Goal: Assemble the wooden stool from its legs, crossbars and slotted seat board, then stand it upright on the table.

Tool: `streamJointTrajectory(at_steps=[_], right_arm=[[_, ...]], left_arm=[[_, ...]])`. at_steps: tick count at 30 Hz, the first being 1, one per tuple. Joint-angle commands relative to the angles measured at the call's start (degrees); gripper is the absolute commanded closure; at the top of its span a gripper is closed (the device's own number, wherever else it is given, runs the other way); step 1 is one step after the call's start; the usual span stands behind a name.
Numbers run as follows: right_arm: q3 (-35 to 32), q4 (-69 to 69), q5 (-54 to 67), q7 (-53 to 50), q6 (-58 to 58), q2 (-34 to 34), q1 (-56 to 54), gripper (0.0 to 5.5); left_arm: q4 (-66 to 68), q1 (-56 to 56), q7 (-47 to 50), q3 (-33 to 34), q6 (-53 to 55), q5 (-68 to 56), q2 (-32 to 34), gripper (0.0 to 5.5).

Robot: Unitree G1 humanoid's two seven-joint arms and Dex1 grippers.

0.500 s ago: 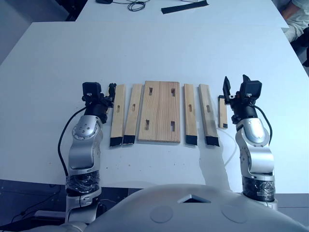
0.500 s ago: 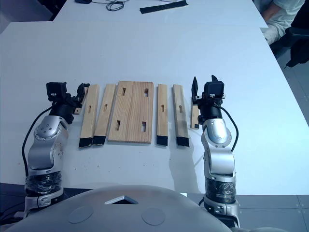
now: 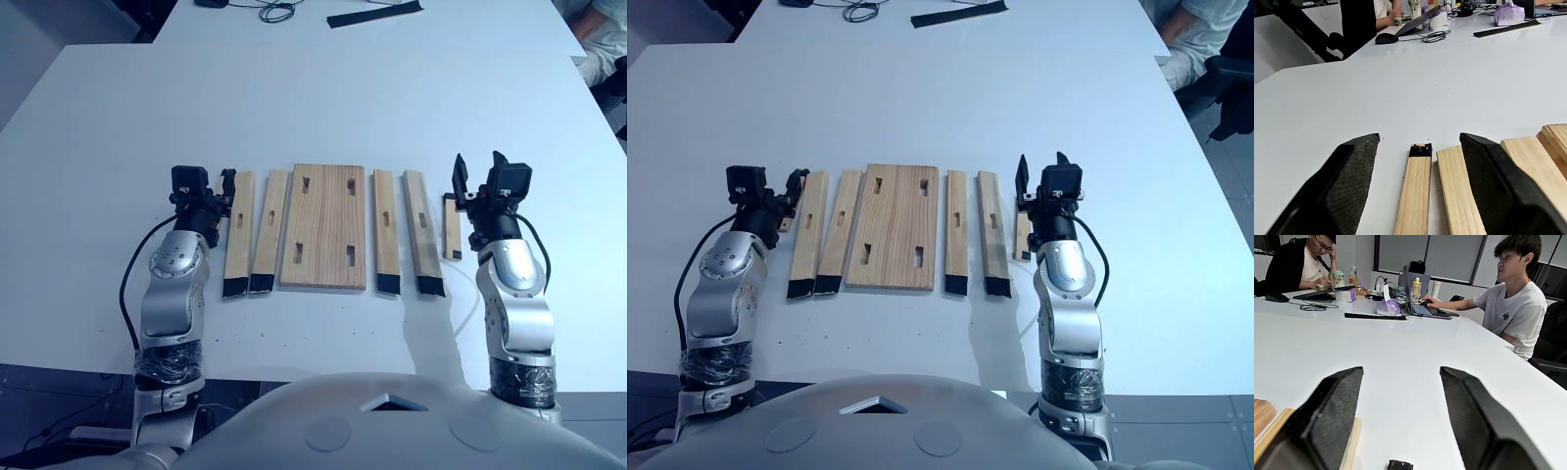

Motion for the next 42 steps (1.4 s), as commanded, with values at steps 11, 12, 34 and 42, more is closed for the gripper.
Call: streamJointTrajectory(at_steps=[11,12,34,42], right_arm=[[0.89,-0.59,-0.79,-0.4,0.34,0.24,0.78,2.6],[0.92,-0.61,-0.8,-0.37,0.36,0.21,0.81,2.6],[0.48,-0.62,-0.85,0.31,0.79,-0.04,0.61,2.6],[0.95,-1.87,-1.44,-0.42,1.13,0.64,2.64,2.6]], left_arm=[[0.02,-0.1,-0.69,0.07,1.05,0.86,1.51,2.45],[0.05,0.01,-0.72,0.01,1.02,0.96,1.63,2.45],[0.58,0.77,-4.29,0.39,6.53,-2.55,3.11,2.45],[3.72,0.35,-12.4,-1.31,10.38,0.64,14.98,2.45]])
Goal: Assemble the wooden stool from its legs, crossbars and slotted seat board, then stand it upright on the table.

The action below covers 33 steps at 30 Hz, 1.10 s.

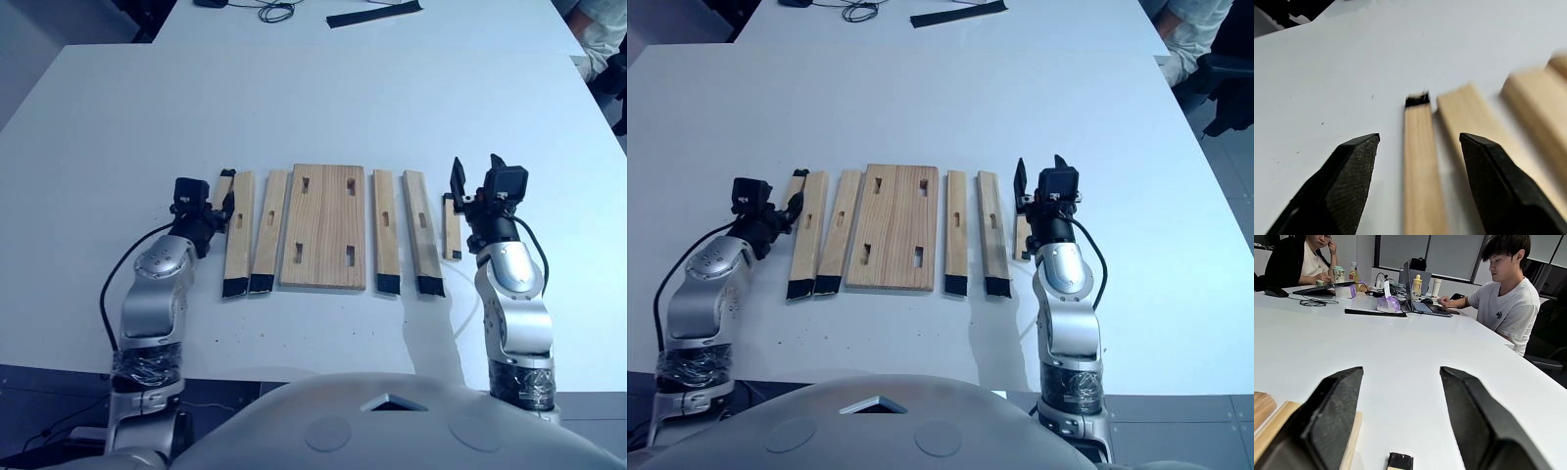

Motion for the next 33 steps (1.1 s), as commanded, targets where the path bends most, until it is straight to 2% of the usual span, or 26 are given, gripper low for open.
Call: streamJointTrajectory(at_steps=[1,23,29,33], right_arm=[[0.57,-1.74,-0.36,-0.49,1.14,0.46,1.45,2.6],[0.81,-2.02,-0.52,-0.25,1.91,0.35,2.13,2.6],[0.95,-2.2,-0.44,-0.05,2.19,0.04,2.16,2.6],[1.18,-2.2,-0.48,-0.14,2.4,0.01,2.03,2.6]], left_arm=[[0.34,-0.75,-1.81,0.56,2.07,0.53,3.34,2.45],[1.52,-1.14,-4.41,-3.15,5.09,0.91,5.08,2.45],[4.49,-3.8,-5.55,-1.28,12.81,-2.65,4.24,2.45],[6.12,-6.66,-6.85,-2.6,17.05,-3.24,5.69,2.45]])
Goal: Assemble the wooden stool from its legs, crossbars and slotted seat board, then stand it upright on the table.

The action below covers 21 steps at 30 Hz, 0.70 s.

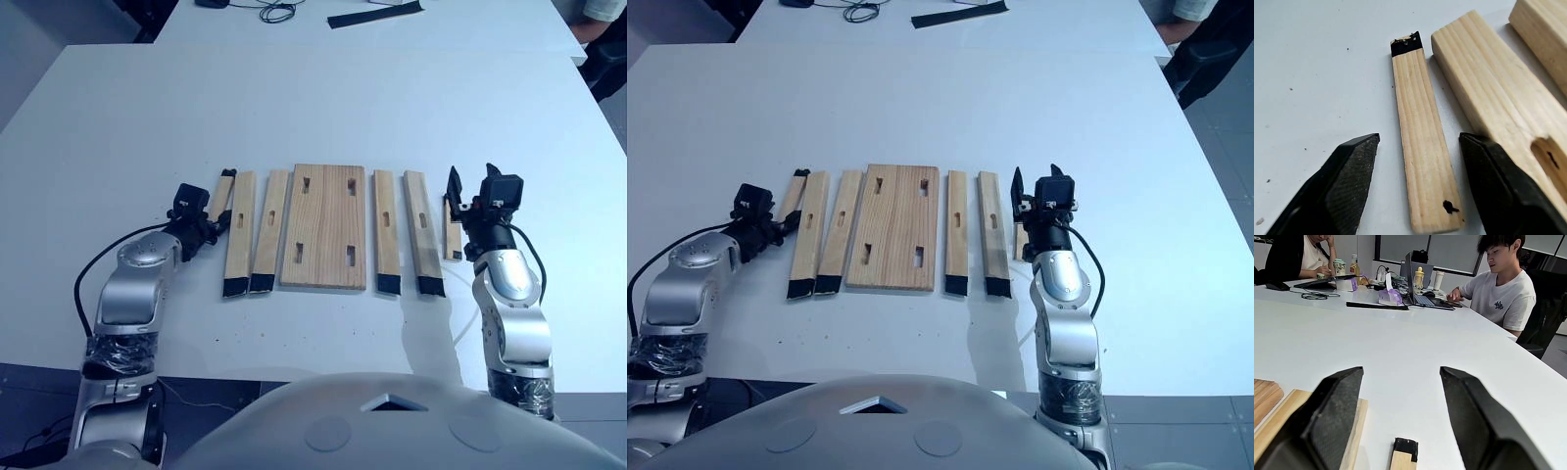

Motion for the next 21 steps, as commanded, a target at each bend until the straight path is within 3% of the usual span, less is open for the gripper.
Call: streamJointTrajectory(at_steps=[1,6,15,21], right_arm=[[0.08,-0.6,-0.3,0.0,1.14,-0.18,0.08,2.6],[0.41,-0.87,-0.45,-0.3,1.31,0.0,0.35,2.58],[0.32,-1.25,-0.55,-0.93,1.57,0.29,0.52,2.58],[0.14,-1.01,-0.57,-0.98,1.5,0.27,0.32,2.58]], left_arm=[[3.25,-2.11,-2.19,-2.29,5.52,-0.18,2.03,2.45],[5.33,-4.22,-5.55,-5.15,7.01,0.15,4.96,2.69],[6.91,-3.44,-7.76,-4.07,7.39,-2.25,5.33,4.12],[8.64,-3.8,-6.33,-3.39,6.24,-2.17,5.01,4.19]])
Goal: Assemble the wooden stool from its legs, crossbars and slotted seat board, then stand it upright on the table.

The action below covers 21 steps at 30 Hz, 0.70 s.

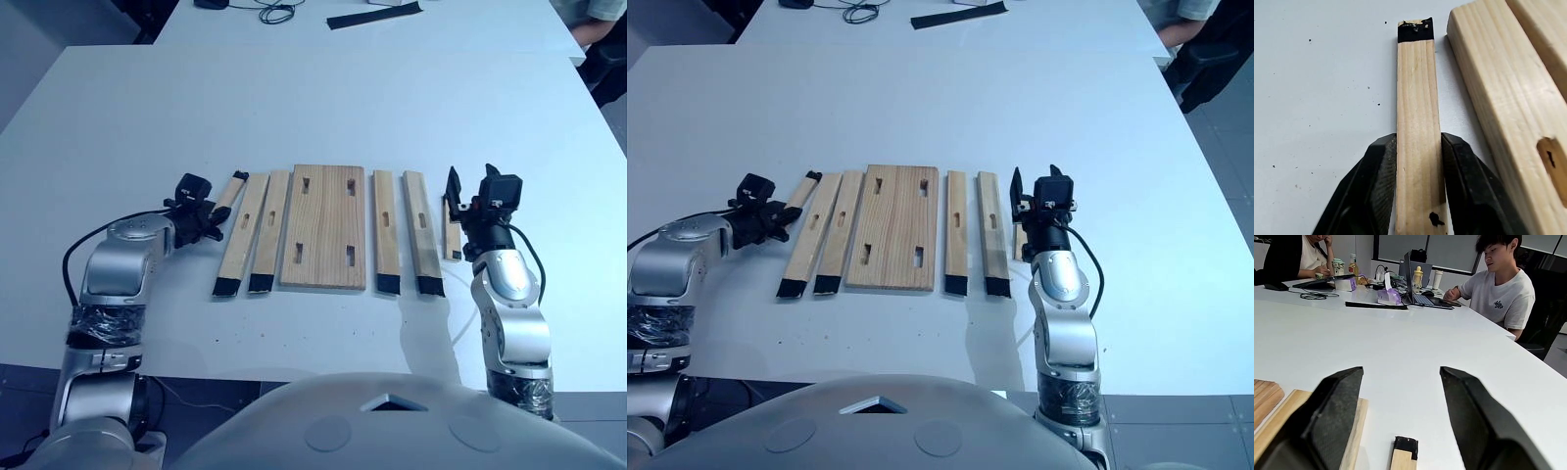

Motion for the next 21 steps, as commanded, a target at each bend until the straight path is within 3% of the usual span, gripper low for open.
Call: streamJointTrajectory(at_steps=[1,11,16,18,21], right_arm=[[-0.11,-0.41,-0.48,-0.29,0.7,-0.11,0.1,2.58],[-4.4,2.62,0.81,1.02,0.23,-3.35,-5.22,2.58],[-7.76,4.99,5.01,7.09,0.53,-7.89,-8.7,2.58],[-11.35,5.2,13.86,11.68,4.41,-8.25,-12.03,2.58],[-16.79,2.52,39.02,23.39,19.46,-12.15,-18.6,2.58]], left_arm=[[3.35,1.93,1.49,-0.43,1.11,1.09,-0.63,4.19],[5.04,-5.78,5.14,7.3,-8.62,-0.07,-1.87,4.19],[-10.5,-15.08,-1.65,14.61,4.48,-23.26,-6.9,4.19],[-15.9,-17.09,-3.39,16.46,9.04,-33.75,-8.09,4.19],[-20.25,-18.31,-5.28,18.17,13.3,-48.96,-9.16,4.19]])
